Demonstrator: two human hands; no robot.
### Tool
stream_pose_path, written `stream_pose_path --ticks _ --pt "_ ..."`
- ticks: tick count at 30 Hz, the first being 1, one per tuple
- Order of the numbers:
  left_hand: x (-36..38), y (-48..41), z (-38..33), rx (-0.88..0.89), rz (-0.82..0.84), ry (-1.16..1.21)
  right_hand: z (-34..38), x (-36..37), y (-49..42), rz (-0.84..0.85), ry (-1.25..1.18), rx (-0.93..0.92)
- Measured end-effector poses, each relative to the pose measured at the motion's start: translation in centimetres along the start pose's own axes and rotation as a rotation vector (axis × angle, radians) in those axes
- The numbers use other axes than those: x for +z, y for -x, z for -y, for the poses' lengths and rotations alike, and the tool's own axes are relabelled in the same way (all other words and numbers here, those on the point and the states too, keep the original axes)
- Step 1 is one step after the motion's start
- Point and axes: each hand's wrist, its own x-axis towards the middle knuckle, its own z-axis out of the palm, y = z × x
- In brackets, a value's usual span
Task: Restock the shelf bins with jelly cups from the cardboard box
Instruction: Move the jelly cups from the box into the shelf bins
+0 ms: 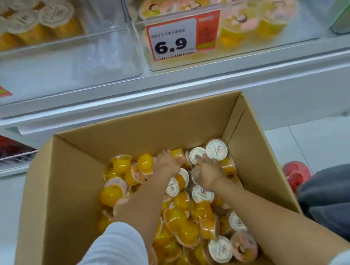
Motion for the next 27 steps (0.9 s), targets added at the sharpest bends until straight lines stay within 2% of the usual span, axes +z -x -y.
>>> stream_pose_path --ticks 3,7,10,13,15,17,19,22,27 --pt "0.1 -1.5 -0.1 -0.107 -0.042 0.098 -0.3 0.6 -0.2 -0.11 0.003 0.022" --pt "1.0 -2.9 0.4 -0.201 -0.071 0.232 -1.0 0.7 -0.3 -0.135 -0.113 0.068" --pt "0.9 -1.8 0.1 -0.16 -0.112 0.383 -1.4 0.1 0.2 -0.164 -0.167 0.085" --pt "0.8 0.0 0.8 -0.047 -0.123 0.71 -1.4 -1.4 1.1 -0.227 -0.214 0.108" --pt "-0.3 1.3 1.7 -0.026 -0.019 0.948 -1.0 -2.7 1.6 -0.223 -0.318 0.137" --pt "-2.3 2.6 2.3 -0.074 0.216 1.204 0.1 -4.2 2.2 -0.2 -0.512 0.183" --pt "-5.1 4.5 2.6 -0.067 0.354 1.322 1.5 -5.9 3.1 -0.219 -0.68 0.191" --pt "-9.6 7.5 2.6 0.002 0.335 1.416 4.5 -9.2 4.8 -0.286 -0.744 0.129" --pt "-17.5 13.6 3.6 0.108 0.284 1.557 10.7 -16.0 9.8 -0.355 -0.637 -0.103"
